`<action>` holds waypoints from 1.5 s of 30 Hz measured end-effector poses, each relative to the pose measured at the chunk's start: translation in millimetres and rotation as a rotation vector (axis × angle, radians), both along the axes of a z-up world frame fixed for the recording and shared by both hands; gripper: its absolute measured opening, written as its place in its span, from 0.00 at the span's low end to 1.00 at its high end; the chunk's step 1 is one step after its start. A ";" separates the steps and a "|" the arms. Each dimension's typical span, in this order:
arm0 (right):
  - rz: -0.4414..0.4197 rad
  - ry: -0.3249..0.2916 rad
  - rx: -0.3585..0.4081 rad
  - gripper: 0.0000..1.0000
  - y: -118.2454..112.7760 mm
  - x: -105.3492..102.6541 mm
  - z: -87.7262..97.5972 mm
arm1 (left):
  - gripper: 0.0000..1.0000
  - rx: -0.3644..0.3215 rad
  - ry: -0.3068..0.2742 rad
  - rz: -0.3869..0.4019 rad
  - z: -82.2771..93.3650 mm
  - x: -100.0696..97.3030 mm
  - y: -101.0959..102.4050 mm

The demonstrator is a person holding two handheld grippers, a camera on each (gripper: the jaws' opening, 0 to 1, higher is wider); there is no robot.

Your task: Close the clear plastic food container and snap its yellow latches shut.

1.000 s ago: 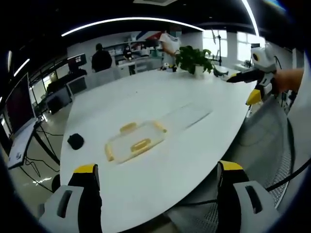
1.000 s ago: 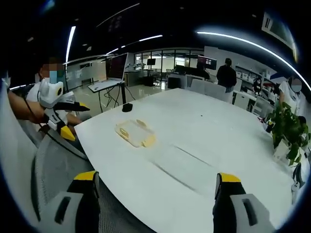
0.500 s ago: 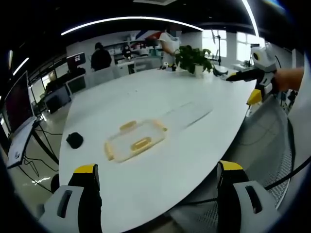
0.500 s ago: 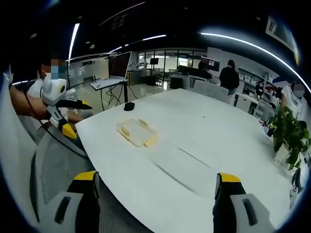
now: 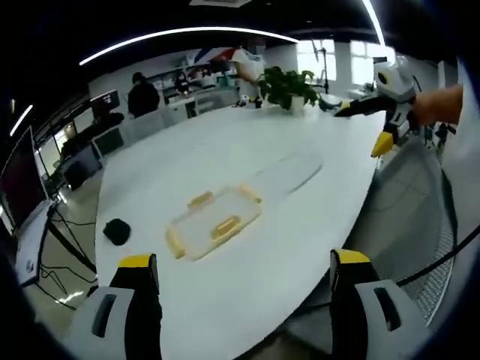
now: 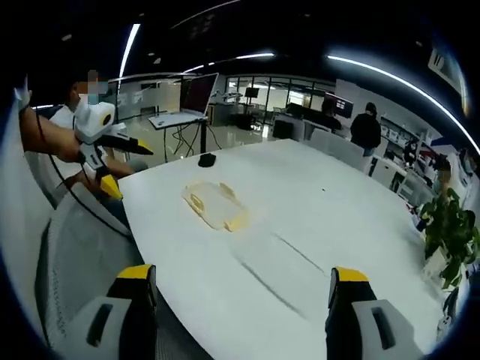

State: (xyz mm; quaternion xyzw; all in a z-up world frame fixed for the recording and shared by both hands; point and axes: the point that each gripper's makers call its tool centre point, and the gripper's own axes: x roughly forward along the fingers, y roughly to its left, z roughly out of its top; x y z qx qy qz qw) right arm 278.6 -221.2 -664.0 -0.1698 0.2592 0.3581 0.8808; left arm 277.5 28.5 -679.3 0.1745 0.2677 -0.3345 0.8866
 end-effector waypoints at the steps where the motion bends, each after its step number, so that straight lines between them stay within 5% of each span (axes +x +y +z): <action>1: 0.005 0.000 -0.001 0.95 2.0 2.2 0.9 | 0.94 0.004 0.003 -0.002 0.1 3.7 1.5; 9: 0.121 -0.024 -0.049 0.86 26.4 21.8 -0.9 | 0.92 -0.006 0.029 -0.057 4.0 33.4 9.3; 17: 0.198 -0.021 -0.086 0.84 46.7 44.8 -8.1 | 0.88 0.090 0.041 -0.251 -9.6 49.8 15.5; 28: 0.303 -0.026 -0.139 0.80 71.5 74.6 -16.8 | 0.85 0.151 0.068 -0.349 -21.3 85.5 35.3; 33: 0.348 -0.015 -0.184 0.80 81.5 86.6 -25.2 | 0.85 0.115 0.115 -0.379 -26.8 96.4 33.9; 45: 0.480 0.024 -0.279 0.68 102.9 113.7 -56.5 | 0.77 0.219 0.151 -0.545 -56.5 107.8 35.2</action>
